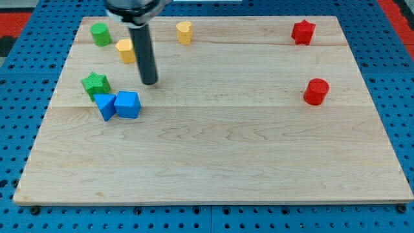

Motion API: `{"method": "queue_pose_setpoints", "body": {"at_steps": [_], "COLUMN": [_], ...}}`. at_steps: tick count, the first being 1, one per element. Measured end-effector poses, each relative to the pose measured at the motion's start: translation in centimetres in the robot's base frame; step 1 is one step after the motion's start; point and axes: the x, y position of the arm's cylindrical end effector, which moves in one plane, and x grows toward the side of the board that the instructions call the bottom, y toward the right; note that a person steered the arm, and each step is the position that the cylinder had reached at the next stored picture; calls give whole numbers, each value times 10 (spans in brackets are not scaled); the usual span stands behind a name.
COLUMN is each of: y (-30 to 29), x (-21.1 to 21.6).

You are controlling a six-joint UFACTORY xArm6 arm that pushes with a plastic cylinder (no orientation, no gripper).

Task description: Separate the blue blocks

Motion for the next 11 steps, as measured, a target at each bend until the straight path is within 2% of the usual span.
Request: {"method": "queue_pose_setpoints", "body": {"at_steps": [1, 4, 6, 8, 11], "y": [-25, -25, -29, -41, -113], "x": [1, 7, 43, 49, 66]}}
